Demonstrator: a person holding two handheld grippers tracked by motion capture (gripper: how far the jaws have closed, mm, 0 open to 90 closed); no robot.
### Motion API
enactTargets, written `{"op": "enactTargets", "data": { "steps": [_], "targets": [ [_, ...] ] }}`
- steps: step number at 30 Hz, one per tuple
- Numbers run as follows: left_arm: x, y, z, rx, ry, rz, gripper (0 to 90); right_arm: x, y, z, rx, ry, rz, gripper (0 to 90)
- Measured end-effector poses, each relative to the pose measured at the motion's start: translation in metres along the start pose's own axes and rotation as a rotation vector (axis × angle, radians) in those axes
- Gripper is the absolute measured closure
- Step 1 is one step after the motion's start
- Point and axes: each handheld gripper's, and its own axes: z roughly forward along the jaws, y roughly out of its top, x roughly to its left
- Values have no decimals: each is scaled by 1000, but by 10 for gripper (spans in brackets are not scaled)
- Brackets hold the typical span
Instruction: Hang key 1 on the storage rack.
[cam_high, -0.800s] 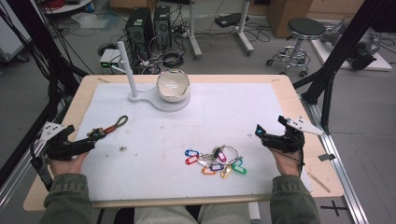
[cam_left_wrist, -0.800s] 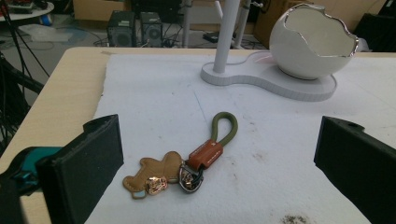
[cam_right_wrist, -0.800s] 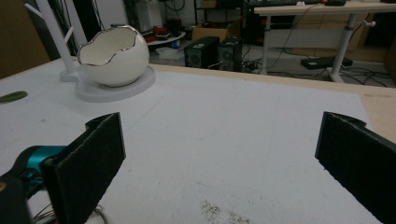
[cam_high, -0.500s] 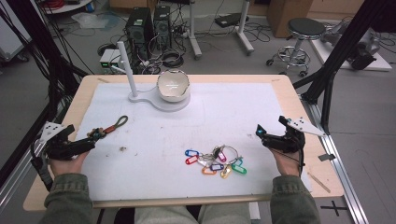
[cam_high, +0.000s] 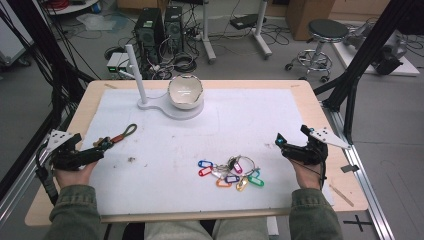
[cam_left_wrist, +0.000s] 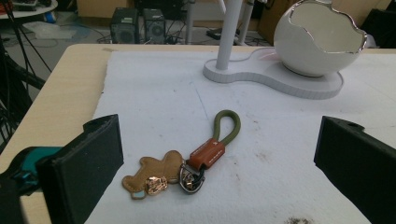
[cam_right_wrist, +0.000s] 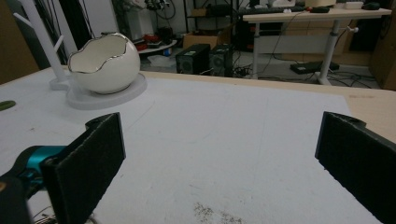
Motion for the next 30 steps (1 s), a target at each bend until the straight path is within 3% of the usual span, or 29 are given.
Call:
{"op": "enactTargets", "data": {
  "steps": [5, 12, 17, 30],
  "targets": [
    [-1, 1, 2, 10, 26, 10, 17, 0, 0, 0, -5, 0, -4, 6],
    [-2, 7, 7, 19, 21, 13, 17, 2, -1, 1, 2, 2, -13, 6],
    [-4, 12, 11, 28, 3, 2, 17, 1, -1, 2, 3, -6, -9, 7],
    [-22, 30, 22, 75, -68, 71, 16, 4, -1, 3, 11, 8, -20, 7]
  ]
}}
